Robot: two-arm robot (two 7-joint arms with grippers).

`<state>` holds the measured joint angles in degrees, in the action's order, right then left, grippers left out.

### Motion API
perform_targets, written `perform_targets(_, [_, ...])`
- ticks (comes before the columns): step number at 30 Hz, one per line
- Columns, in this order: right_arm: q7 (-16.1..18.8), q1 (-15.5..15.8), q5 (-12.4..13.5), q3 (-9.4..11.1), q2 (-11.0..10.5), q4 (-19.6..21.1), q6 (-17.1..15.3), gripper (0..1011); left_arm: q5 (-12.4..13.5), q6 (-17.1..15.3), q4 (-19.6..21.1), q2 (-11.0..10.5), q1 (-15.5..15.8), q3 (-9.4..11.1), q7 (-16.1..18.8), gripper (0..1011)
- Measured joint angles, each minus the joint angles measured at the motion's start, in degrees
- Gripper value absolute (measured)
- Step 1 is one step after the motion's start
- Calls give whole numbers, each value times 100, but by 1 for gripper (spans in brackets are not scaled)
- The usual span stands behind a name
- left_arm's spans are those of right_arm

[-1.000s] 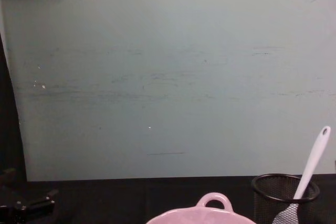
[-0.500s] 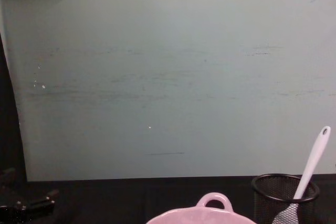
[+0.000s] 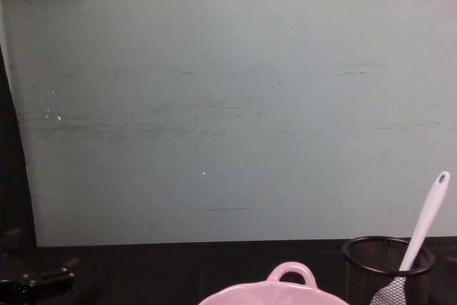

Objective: Use the one hand to pick up the spoon and stir the clear water in the bowl.

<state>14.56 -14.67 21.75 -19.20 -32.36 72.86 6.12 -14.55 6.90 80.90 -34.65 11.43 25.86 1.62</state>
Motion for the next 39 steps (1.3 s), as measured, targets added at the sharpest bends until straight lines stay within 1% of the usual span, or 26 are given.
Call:
perform_targets(1, [-30,0,-24,5,16,6,-91,1004,0,0,0,0,0,0,0,1011])
perform_targets(4, [-86,7,-63,16,25,47,-195,1004,0,0,0,0,0,0,0,1011])
perform_targets(39, [-61,11,-19,17,10,34,-127,1004,0,0,0,0,0,0,0,1011])
